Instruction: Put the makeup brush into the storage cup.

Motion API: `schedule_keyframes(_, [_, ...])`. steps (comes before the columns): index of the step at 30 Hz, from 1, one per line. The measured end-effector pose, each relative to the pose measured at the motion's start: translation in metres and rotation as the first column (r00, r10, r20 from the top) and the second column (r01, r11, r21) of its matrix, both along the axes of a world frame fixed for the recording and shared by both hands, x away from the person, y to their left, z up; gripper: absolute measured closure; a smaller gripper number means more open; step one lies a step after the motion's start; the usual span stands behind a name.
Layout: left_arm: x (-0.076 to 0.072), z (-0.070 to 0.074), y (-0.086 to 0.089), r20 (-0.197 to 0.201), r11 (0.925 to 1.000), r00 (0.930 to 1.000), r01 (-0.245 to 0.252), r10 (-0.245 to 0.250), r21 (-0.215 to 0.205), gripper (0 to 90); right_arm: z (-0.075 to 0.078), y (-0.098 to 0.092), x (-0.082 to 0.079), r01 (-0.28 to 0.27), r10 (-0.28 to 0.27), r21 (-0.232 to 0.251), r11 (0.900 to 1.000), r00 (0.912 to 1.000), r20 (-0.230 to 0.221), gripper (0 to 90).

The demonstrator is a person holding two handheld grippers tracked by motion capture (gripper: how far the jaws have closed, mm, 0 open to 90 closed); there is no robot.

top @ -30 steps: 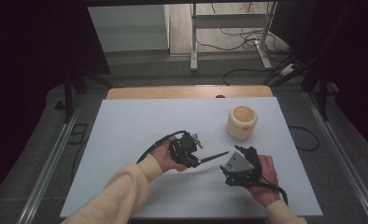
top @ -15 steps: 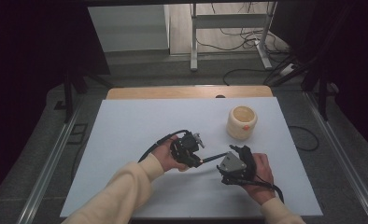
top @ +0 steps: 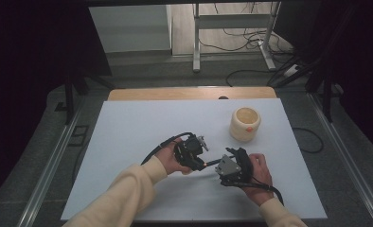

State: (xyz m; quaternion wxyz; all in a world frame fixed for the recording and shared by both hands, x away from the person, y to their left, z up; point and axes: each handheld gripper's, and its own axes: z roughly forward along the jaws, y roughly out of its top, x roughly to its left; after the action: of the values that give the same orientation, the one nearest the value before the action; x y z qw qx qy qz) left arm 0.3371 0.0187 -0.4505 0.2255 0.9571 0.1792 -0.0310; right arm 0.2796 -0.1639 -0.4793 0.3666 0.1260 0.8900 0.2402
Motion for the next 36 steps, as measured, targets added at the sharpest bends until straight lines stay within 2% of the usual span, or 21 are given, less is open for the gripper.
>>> schedule_keyframes(1, [0.0,0.0,-0.001,-0.001,1.0,1.0,0.001,-0.001,-0.002,78.7,0.0,0.001,0.0,-0.013,0.013,-0.023,1.0,0.9999,0.003,27.4])
schedule_keyframes(4, [0.0,0.0,-0.001,-0.001,1.0,1.0,0.003,-0.003,-0.003,78.7,-0.001,0.004,0.0,-0.02,0.02,-0.027,0.999,0.9998,0.006,28.9])
schedule_keyframes(12, [0.0,0.001,-0.005,-0.017,0.9997,0.9997,0.016,-0.016,-0.016,78.7,-0.006,0.017,-0.004,-0.072,0.075,-0.079,0.994,0.9965,0.036,39.5])
schedule_keyframes(14, [-0.001,0.001,-0.005,-0.022,0.9996,0.9996,0.019,-0.02,-0.018,78.7,-0.007,0.02,-0.004,-0.097,0.103,-0.117,0.988,0.9939,0.041,42.9])
schedule_keyframes(16, [-0.001,0.001,-0.006,-0.025,0.9996,0.9994,0.025,-0.026,-0.014,78.7,-0.008,0.022,-0.005,-0.113,0.121,-0.14,0.984,0.9913,0.051,49.9])
schedule_keyframes(17, [-0.001,0.001,-0.006,-0.025,0.9996,0.9994,0.025,-0.026,-0.014,78.7,-0.008,0.022,-0.005,-0.113,0.121,-0.14,0.984,0.9913,0.051,49.9])
schedule_keyframes(18, [-0.002,0.001,-0.006,-0.027,0.9995,0.9993,0.024,-0.025,-0.021,78.7,-0.009,0.024,-0.005,-0.134,0.144,-0.166,0.977,0.9884,0.048,58.6])
schedule_keyframes(21, [-0.002,0.002,-0.006,-0.031,0.9992,0.999,0.03,-0.031,-0.026,78.7,-0.011,0.024,-0.005,-0.146,0.155,-0.192,0.971,0.9875,0.03,67.7])
schedule_keyframes(24, [-0.002,0.003,-0.006,-0.03,0.999,0.9989,0.033,-0.034,-0.03,78.6,-0.011,0.024,-0.005,-0.157,0.166,-0.201,0.967,0.9858,0.026,70.3])
schedule_keyframes(28, [-0.002,0.003,-0.006,-0.03,0.9987,0.9988,0.037,-0.038,-0.037,78.5,-0.013,0.025,-0.006,-0.186,0.196,-0.242,0.952,0.9804,0.018,74.5])
schedule_keyframes(29, [-0.002,0.003,-0.006,-0.028,0.9985,0.9988,0.041,-0.042,-0.036,78.5,-0.017,0.027,-0.009,-0.167,0.173,-0.206,0.964,0.9848,0.014,75.4])
schedule_keyframes(32, [-0.002,0.004,-0.005,-0.017,0.998,0.9987,0.047,-0.048,-0.042,78.3,-0.018,0.027,-0.01,-0.178,0.187,-0.234,0.956,0.9822,0.016,77.1])
schedule_keyframes(36, [-0.001,0.007,-0.003,0.016,0.9971,0.9992,0.037,-0.037,-0.066,76.9,-0.017,0.026,-0.01,-0.181,0.191,-0.239,0.954,0.9815,0.018,78.7])
